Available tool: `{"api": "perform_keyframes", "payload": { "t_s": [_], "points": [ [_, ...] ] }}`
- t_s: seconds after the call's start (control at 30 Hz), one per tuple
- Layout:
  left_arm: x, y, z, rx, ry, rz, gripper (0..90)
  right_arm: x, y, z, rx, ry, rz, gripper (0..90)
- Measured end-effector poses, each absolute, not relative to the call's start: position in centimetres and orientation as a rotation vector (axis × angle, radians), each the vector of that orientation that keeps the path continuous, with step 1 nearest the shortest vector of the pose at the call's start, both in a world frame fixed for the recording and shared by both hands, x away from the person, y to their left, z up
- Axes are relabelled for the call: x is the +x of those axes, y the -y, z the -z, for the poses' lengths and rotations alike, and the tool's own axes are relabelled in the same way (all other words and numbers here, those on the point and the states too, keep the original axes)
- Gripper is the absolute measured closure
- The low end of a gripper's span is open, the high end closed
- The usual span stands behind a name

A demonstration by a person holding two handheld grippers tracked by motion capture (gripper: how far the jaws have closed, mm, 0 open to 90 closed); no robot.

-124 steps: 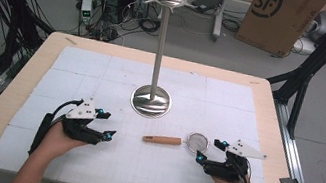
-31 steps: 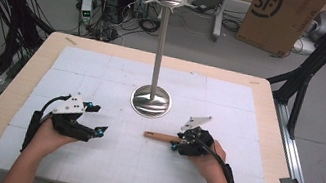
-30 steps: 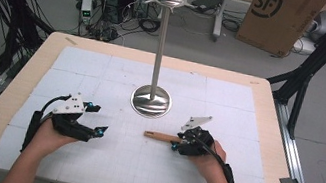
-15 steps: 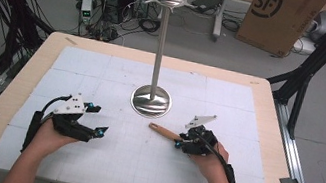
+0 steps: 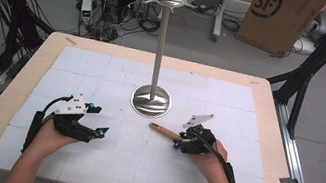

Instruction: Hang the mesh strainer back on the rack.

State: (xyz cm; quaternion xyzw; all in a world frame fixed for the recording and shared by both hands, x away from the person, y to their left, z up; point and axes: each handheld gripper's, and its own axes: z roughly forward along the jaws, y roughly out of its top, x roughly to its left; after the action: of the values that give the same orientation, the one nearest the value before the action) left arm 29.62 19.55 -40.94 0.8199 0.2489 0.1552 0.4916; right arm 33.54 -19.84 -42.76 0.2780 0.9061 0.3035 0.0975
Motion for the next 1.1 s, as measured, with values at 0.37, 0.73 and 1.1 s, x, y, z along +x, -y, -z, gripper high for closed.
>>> {"api": "perform_keyframes", "payload": {
  "t_s": [0.37, 0.73, 1.1],
  "points": [
    [29.6, -19.5, 41.0, 2.0, -0.597, -0.373, 24.8, 33.6, 20.0, 42.6, 0.865, -2.734, -0.86, 66.6],
    [29.6, -19.4, 41.0, 2.003, -0.598, -0.372, 24.9, 32.9, 20.3, 42.3, 0.877, -2.754, -0.819, 66.0],
    [29.7, -19.5, 41.0, 2.003, -0.6, -0.373, 24.9, 33.0, 19.6, 42.1, 0.836, -2.786, -0.711, 63.9]
  ]
}}
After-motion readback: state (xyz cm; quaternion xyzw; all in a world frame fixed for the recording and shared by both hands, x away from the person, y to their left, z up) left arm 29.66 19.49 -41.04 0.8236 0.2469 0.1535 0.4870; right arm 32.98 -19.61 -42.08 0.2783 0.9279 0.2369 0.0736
